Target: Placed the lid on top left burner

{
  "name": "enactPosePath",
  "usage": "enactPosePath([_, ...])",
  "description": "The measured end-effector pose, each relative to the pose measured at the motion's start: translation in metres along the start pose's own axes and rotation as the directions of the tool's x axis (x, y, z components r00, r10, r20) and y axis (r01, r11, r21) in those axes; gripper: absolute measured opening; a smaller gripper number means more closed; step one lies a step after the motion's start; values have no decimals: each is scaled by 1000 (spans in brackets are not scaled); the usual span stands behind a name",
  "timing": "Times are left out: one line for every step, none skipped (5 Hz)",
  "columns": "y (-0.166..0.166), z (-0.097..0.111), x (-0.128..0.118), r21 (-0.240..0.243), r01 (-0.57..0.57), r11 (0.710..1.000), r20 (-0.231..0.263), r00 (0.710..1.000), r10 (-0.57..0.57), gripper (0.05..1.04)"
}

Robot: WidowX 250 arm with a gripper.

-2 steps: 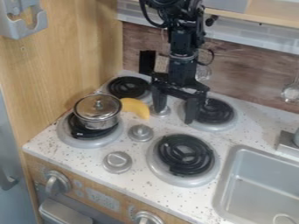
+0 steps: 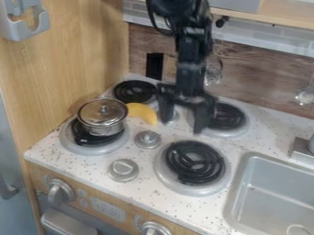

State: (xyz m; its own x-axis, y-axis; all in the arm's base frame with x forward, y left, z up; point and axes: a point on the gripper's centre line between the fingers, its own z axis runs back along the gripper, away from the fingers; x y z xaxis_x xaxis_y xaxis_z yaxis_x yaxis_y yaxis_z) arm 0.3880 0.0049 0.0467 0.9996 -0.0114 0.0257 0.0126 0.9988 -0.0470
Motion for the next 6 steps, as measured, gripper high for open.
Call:
enactPosePath([59, 16, 9, -4, -154, 988, 34, 988, 154, 998])
enactPosePath([92, 21, 16, 43, -202, 978, 65, 978, 199, 998])
enactPosePath([128, 8, 12, 47, -276, 960, 61, 960, 273, 998])
enactPosePath([148, -1, 6, 63, -321, 945, 55, 946, 318, 998])
enactPosePath([153, -20, 2, 89, -331, 939, 0, 943, 333, 998])
enactPosePath([155, -26, 1, 105, -343, 934, -16, 938, 346, 998])
